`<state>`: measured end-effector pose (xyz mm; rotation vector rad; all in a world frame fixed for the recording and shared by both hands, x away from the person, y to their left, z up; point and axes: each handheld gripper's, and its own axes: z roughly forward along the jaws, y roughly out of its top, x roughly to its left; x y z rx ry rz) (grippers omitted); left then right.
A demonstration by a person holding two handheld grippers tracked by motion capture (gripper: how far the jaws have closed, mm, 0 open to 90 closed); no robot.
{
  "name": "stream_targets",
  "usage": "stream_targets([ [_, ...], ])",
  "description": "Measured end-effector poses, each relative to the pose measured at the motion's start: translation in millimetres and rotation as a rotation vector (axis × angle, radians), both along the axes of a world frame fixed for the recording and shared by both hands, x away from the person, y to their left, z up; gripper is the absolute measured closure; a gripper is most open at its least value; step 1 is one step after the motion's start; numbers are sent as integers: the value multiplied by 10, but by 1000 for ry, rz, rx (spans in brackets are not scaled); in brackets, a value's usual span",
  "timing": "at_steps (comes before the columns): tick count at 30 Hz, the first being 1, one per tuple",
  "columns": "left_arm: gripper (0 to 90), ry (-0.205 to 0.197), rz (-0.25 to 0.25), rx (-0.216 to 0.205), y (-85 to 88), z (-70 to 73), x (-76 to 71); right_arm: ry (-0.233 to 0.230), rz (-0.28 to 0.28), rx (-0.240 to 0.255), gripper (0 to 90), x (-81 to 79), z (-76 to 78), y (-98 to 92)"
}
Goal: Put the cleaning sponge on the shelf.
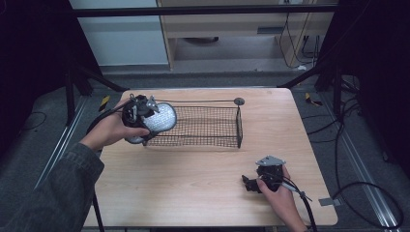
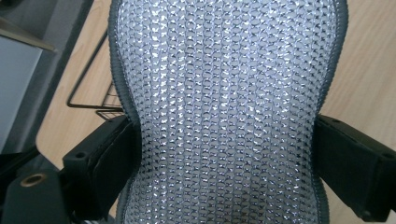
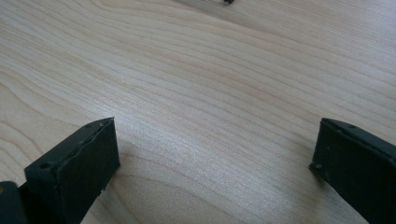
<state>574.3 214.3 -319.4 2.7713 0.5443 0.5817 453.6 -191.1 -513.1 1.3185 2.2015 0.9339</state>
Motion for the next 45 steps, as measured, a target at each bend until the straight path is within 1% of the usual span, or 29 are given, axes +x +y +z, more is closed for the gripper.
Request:
stream_targets([
  [2, 95, -7, -2, 15, -9, 11, 81, 4, 4, 4, 4, 4, 1, -1],
  [3, 95, -11, -2, 18, -13, 16, 119, 1, 11, -3, 4, 12, -2, -4],
  [5, 96, -25, 7, 20, -22, 32, 186, 2, 12, -3, 4, 22, -1, 2],
  [9, 96, -55, -3, 15, -60, 35, 252, -3, 10, -2, 7, 23, -4, 8],
  [12, 96, -58, 8, 41, -93, -10, 283, -2, 6, 1, 7, 15, -2, 12],
  [13, 97, -59, 5, 51, -100, -21, 300, -1, 4, 3, 8, 12, -2, 13],
  [15, 96, -54, 10, 54, -108, -48, 332, -2, 6, 1, 7, 8, -2, 10],
  [17, 97, -52, 9, 47, -114, -64, 366, -2, 6, 1, 7, 8, -2, 9],
  [20, 98, -48, -1, 50, -129, -87, 399, 0, 6, 3, 6, 11, -3, 11],
  [24, 99, -60, -12, 71, -173, -130, 409, -1, 10, 2, 5, 15, -3, 8],
  [25, 99, -58, -16, 84, -185, -145, 410, -1, 8, 2, 6, 14, -2, 10],
  [27, 101, -57, -21, 94, -190, -161, 421, 0, 6, 3, 6, 11, -2, 12],
  [30, 103, -62, -15, 90, -176, -180, 449, -1, 6, 1, 7, 11, -3, 11],
  [31, 104, -56, -15, 84, -175, -188, 459, -1, 5, 1, 7, 10, -3, 11],
  [34, 107, -55, -26, 86, -213, -225, 466, 0, 4, 1, 7, 10, -2, 12],
  [38, 110, -49, -60, 100, -275, -282, 491, 0, 4, 0, 7, 9, -1, 11],
  [39, 110, -52, -68, 98, -281, -298, 496, 0, 4, 1, 7, 8, -1, 12],
  [41, 110, -47, -76, 113, -298, -322, 511, -1, 5, -1, 7, 9, -2, 10],
  [42, 110, -49, -76, 102, -298, -337, 518, -1, 6, 0, 7, 8, -1, 10],
  [43, 110, -44, -76, 105, -299, -336, 522, -1, 5, 0, 7, 8, -1, 10],
  [45, 110, -47, -78, 96, -294, -350, 533, -1, 6, 0, 7, 9, -1, 9],
])
